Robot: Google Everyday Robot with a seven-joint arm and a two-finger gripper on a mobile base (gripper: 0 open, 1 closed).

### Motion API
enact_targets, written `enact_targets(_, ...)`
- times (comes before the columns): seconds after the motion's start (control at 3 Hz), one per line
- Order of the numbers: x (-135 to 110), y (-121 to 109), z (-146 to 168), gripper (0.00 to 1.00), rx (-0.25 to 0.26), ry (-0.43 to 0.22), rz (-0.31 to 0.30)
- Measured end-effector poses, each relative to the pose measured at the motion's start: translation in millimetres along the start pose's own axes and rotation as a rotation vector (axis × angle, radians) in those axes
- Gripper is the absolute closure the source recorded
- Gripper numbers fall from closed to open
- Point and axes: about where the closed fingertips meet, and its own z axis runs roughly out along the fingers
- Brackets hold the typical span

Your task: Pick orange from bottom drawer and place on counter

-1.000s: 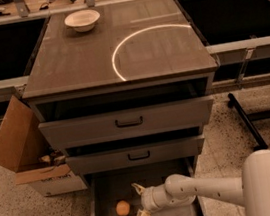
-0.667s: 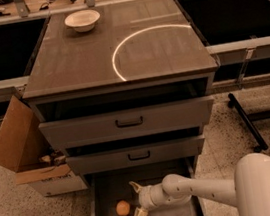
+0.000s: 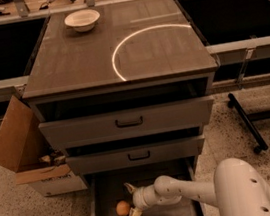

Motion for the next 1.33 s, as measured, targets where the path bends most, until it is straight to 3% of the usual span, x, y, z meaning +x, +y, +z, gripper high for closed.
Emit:
enact_targets(0.67,13,-2,35,0.00,-0.012,0.004,-0.025)
enact_targets(1.33,16,3,56,0.45,-0.038,0.015,-0.037)
